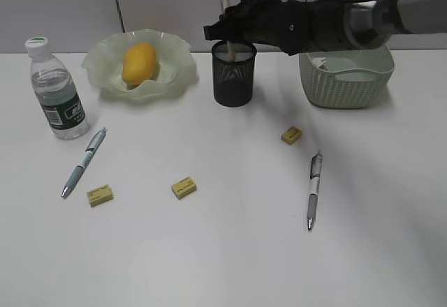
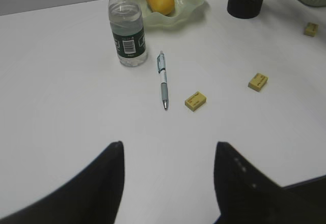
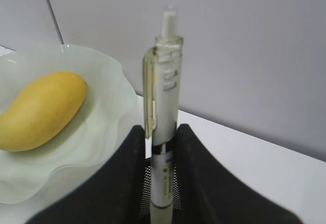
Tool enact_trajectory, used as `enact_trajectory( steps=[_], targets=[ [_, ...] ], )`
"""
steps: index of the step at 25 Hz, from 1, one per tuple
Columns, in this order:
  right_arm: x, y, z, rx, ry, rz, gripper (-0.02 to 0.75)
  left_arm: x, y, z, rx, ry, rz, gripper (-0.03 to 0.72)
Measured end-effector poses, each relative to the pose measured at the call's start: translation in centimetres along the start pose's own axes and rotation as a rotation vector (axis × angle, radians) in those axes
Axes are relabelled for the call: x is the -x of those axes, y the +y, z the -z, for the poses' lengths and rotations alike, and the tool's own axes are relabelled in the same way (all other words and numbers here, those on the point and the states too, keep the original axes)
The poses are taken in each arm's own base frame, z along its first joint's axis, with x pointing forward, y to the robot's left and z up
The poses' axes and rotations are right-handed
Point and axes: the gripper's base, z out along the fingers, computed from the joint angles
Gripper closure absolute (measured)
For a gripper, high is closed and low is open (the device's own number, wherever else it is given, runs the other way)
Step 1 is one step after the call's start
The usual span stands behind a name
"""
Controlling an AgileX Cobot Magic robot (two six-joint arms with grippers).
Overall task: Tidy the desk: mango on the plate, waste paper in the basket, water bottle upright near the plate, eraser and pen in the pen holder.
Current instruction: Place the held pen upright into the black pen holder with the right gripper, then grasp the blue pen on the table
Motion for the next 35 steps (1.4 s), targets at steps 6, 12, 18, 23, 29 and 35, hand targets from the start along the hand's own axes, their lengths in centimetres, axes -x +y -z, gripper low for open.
enact_trajectory(
  steps=[6, 12, 18, 23, 29, 35],
  targets=[
    [-0.1, 0.0, 0.0, 0.002, 0.014, 0.0, 0.31, 0.0, 0.0, 0.0, 0.0, 0.0, 0.0, 0.26],
    [0.1, 0.3, 0.0, 0.04, 0.16, -0.002, 0.279, 0.0, 0.0, 0.0, 0.0, 0.0, 0.0, 0.26],
    [1.7, 0.9, 1.8, 0.11, 0.418, 0.015, 0.277, 0.0, 0.0, 0.0, 0.0, 0.0, 0.0, 0.26],
    [2.9, 0.8, 4.4, 0.123, 0.662, 0.06, 0.277, 0.0, 0.0, 0.0, 0.0, 0.0, 0.0, 0.26],
    [3.2, -0.5, 7.2, 0.007, 0.934, 0.098, 0.276, 0.0, 0.0, 0.0, 0.0, 0.0, 0.0, 0.26],
    [4.2, -0.6, 9.1, -0.008, 1.017, 0.094, 0.276, 0.0, 0.0, 0.0, 0.0, 0.0, 0.0, 0.26]
  ],
)
